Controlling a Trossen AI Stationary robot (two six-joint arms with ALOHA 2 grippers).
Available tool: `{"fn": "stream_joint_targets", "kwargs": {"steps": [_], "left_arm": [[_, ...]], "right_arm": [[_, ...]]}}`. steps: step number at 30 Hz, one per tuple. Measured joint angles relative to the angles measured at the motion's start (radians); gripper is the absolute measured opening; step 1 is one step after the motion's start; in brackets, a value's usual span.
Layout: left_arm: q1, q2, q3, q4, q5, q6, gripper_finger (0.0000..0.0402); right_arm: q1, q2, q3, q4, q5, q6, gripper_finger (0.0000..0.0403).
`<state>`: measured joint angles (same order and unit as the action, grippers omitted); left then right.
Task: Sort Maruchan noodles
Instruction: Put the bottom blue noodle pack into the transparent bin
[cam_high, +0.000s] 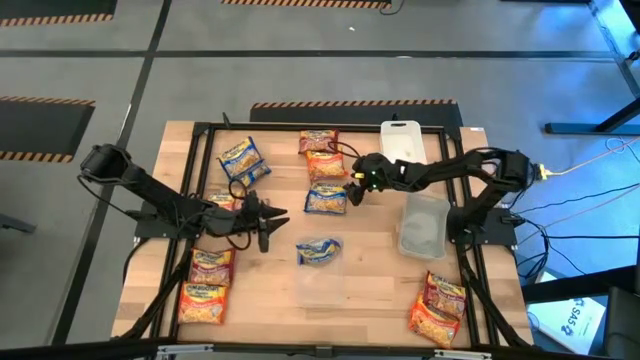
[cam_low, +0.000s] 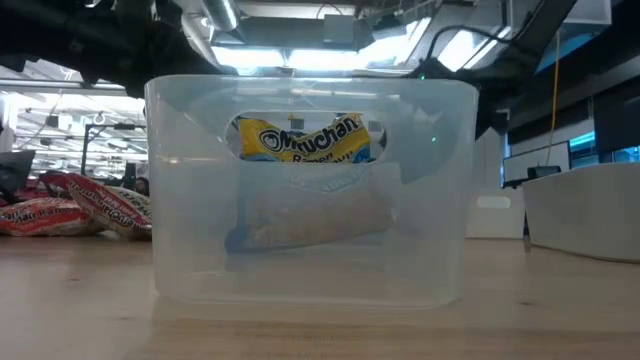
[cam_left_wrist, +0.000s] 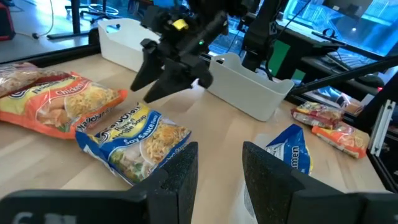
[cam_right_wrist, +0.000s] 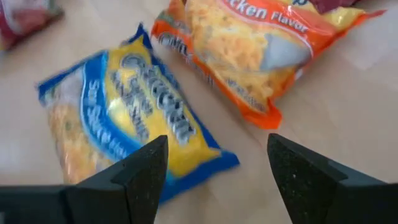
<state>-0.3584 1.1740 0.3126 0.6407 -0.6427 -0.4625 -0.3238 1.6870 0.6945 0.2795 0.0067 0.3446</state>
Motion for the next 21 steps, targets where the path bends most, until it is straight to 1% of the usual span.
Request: {"fn": "stream_joint_targets", "kwargs": {"steps": [3, 6, 10, 13, 17, 21], "left_arm": [[0.0, 0.0, 0.0, -0.002, 0.011, 0.0, 0.0119], [0.0, 0.0, 0.0, -0.007, 0.012, 0.0, 0.0119], [0.0, 0.0, 0.0, -0.025, 0.012, 0.001, 0.0119], [0.0, 0.0, 0.0, -0.026, 0.013, 0.0, 0.0119], [0.0, 0.0, 0.0, -0.026, 0.015, 0.0, 0.0119], [0.0, 0.0, 0.0, -0.026, 0.015, 0.0, 0.0119]], "right_arm": [[0.003, 0.056, 0.0, 0.081, -0.005, 0.038, 0.0262], [0.003, 0.09, 0.0, 0.099, -0.01, 0.054, 0.0262], [0.003, 0.105, 0.003, 0.106, -0.008, 0.057, 0.0256], [0.004, 0.11, 0.003, 0.108, -0.03, 0.059, 0.0235], [0.004, 0.111, 0.004, 0.107, -0.035, 0.055, 0.0196], [0.004, 0.111, 0.004, 0.101, -0.046, 0.017, 0.0157]]}}
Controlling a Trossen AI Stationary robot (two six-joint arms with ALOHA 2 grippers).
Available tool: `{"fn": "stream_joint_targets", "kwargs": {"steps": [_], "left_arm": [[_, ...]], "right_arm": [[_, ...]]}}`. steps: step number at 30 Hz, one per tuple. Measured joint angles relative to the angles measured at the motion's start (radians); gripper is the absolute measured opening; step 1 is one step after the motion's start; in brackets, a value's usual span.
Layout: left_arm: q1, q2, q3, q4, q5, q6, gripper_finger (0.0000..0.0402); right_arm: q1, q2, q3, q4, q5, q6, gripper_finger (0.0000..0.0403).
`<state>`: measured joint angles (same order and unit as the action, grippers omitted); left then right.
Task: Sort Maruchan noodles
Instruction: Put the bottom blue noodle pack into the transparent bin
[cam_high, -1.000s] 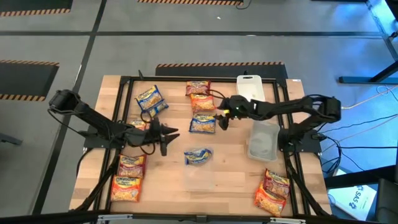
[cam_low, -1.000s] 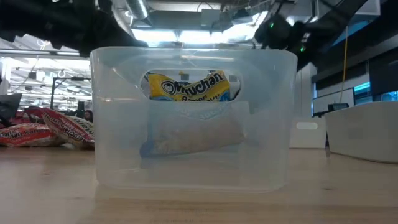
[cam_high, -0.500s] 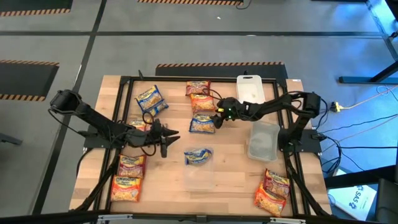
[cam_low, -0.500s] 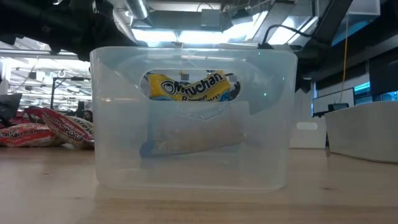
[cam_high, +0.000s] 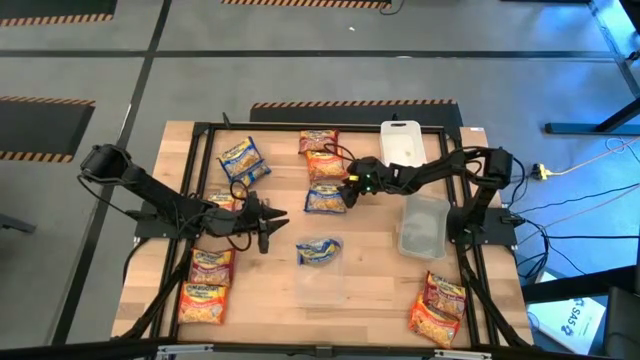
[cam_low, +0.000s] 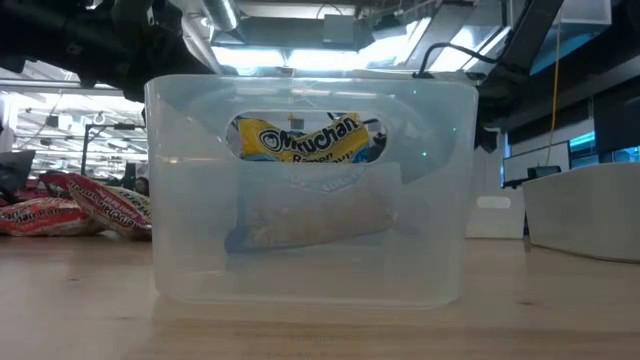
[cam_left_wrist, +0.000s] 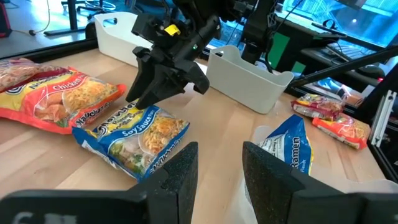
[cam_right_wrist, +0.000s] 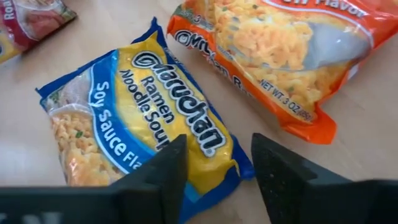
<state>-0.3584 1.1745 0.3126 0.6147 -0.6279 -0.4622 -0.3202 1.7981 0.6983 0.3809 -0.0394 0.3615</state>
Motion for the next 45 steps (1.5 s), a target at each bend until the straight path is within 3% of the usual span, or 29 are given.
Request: {"fn": "stream_joint_targets", "kwargs": {"steps": [11, 22, 45], "left_arm": [[0.0, 0.0, 0.0, 0.0, -0.047, -0.009, 0.0119], [0.0, 0.004, 0.0, 0.001, -0.051, -0.029, 0.0119], [0.0, 0.012, 0.0, 0.004, -0.062, -0.015, 0.0119]], "right_arm": [[0.0, 0.001, -0.002, 0.003, -0.035, -0.051, 0.0063], [0.0, 0.002, -0.003, 0.016, -0.072, -0.107, 0.0008], [0.111, -0.167, -0.006, 0.004, -0.014, -0.213, 0.0001]]}}
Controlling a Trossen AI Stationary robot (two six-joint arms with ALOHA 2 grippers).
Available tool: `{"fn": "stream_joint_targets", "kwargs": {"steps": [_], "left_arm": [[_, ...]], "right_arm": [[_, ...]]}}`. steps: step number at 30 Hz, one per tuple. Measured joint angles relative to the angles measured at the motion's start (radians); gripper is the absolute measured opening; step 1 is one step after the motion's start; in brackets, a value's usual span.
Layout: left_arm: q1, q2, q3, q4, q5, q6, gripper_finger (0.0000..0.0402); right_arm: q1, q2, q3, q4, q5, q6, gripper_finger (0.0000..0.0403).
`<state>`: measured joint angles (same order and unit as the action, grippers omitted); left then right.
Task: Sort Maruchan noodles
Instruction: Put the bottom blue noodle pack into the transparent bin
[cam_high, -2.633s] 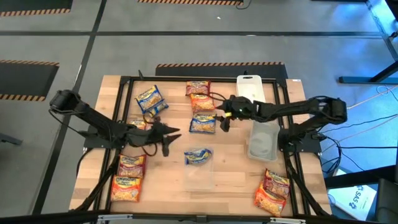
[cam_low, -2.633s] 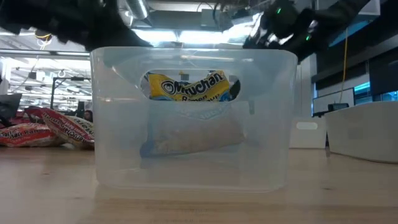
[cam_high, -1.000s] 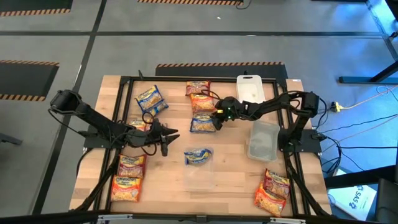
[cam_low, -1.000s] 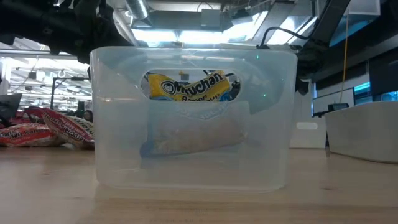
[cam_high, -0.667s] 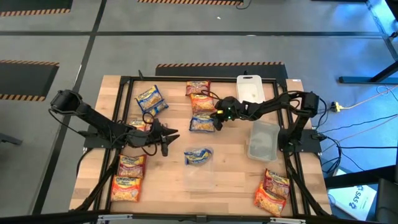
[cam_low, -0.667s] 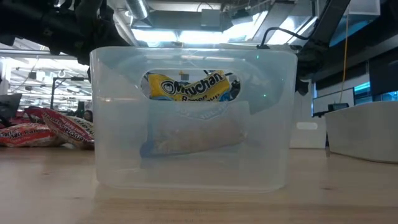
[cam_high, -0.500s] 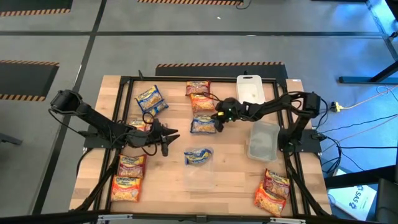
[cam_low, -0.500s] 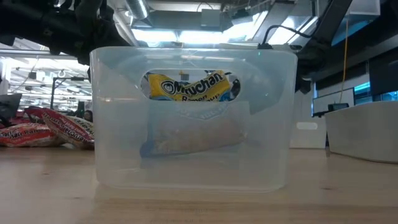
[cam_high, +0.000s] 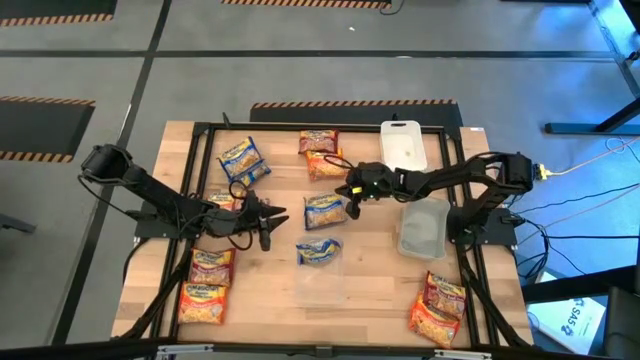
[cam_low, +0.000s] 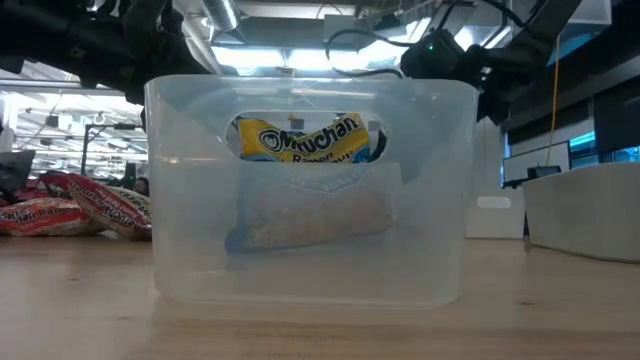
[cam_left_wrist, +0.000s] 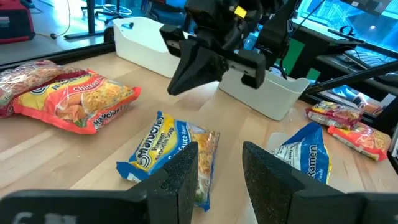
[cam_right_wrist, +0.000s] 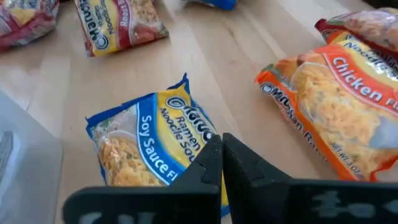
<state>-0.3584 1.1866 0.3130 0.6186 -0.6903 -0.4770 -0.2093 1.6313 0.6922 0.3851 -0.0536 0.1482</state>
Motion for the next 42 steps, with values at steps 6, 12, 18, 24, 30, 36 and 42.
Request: {"fn": "stream_joint_targets", "kwargs": {"steps": [6, 12, 18, 24, 30, 36, 42], "left_arm": [[0.0, 0.0, 0.0, 0.005, 0.0, 0.0, 0.0119], [0.003, 0.0, 0.0, 0.005, 0.0, -0.001, 0.0119], [0.047, 0.015, 0.0, 0.003, 0.006, -0.031, 0.0119], [0.189, 0.099, 0.007, 0.021, 0.203, -0.132, 0.0119], [0.295, 0.241, 0.081, 0.021, 0.379, -0.169, 0.0119], [0.323, 0.314, 0.124, 0.018, 0.395, -0.164, 0.0119], [0.346, 0.302, 0.124, -0.013, 0.471, -0.165, 0.0119]], "right_arm": [[0.0, -0.031, 0.001, -0.012, -0.002, 0.005, 0.0], [-0.009, -0.035, 0.002, -0.09, 0.036, 0.101, 0.0038], [-0.037, -0.035, 0.002, -0.192, -0.021, 0.171, 0.0154], [-0.04, -0.035, 0.002, -0.269, -0.137, 0.217, 0.025], [-0.039, -0.035, 0.002, -0.29, -0.172, 0.238, 0.0288], [-0.04, -0.035, 0.002, -0.275, -0.149, 0.281, 0.0291], [-0.041, -0.028, 0.002, -0.276, -0.185, 0.319, 0.0292]]}}
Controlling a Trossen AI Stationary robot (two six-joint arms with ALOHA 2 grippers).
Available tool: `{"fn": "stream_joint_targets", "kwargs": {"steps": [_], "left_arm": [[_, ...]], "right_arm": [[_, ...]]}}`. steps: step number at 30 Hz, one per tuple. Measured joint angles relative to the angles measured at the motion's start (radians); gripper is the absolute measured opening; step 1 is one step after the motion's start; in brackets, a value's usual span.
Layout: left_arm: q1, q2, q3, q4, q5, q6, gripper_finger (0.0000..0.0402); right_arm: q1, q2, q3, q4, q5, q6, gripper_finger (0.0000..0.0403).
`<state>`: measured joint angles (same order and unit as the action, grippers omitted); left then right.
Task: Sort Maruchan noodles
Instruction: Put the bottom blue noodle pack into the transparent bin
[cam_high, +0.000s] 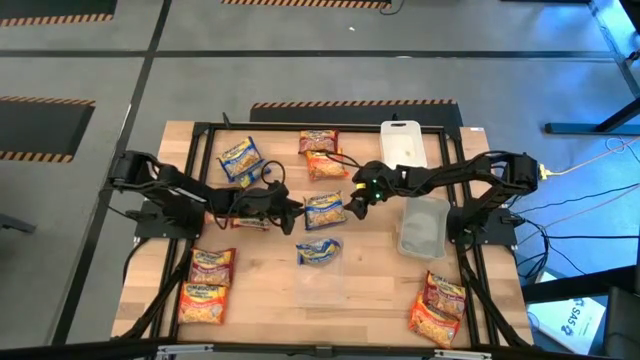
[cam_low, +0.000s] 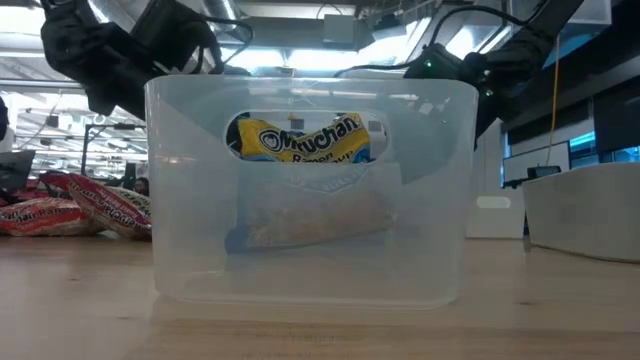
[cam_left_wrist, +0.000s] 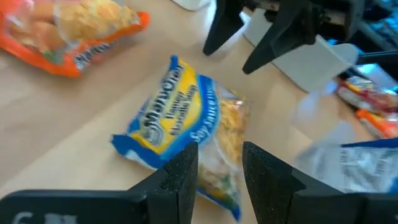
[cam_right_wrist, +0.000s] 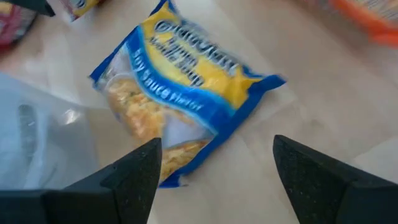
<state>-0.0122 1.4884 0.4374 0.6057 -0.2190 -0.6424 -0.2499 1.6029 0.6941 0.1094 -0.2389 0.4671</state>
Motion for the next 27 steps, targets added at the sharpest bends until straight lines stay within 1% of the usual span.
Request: {"fn": "stream_joint_targets", "kwargs": {"steps": [2, 4, 8, 12, 14, 17, 21, 25, 27], "left_arm": [[0.005, 0.0, 0.001, -0.016, 0.045, -0.024, 0.0119], [0.007, 0.0, 0.001, -0.035, 0.082, -0.032, 0.0119], [0.006, 0.0, 0.001, -0.055, 0.106, -0.038, 0.0119], [0.006, 0.0, 0.001, -0.054, 0.097, -0.036, 0.0119], [0.006, 0.0, 0.001, -0.063, 0.068, -0.032, 0.0119], [0.006, 0.0, 0.0, -0.123, 0.025, -0.033, 0.0119], [0.006, 0.0, 0.0, -0.181, 0.016, -0.062, 0.0119], [0.006, 0.0, 0.0, -0.187, 0.015, -0.096, 0.0119], [0.006, 0.0, 0.0, -0.187, 0.011, -0.114, 0.0119]], "right_arm": [[-0.011, 0.001, 0.0, 0.0, -0.038, 0.0, 0.0292], [-0.014, 0.001, 0.0, 0.006, -0.046, 0.003, 0.0292], [-0.021, 0.002, 0.0, 0.009, -0.051, 0.042, 0.0292], [-0.027, 0.038, 0.001, 0.009, -0.096, 0.087, 0.0292], [-0.027, 0.068, 0.002, 0.015, -0.119, 0.109, 0.0292], [-0.027, 0.103, 0.002, 0.027, -0.123, 0.111, 0.0292], [-0.028, 0.114, 0.003, 0.043, -0.128, 0.116, 0.0292], [-0.047, 0.118, 0.002, 0.071, -0.156, 0.151, 0.0292], [-0.048, 0.118, 0.002, 0.073, -0.149, 0.158, 0.0292]]}}
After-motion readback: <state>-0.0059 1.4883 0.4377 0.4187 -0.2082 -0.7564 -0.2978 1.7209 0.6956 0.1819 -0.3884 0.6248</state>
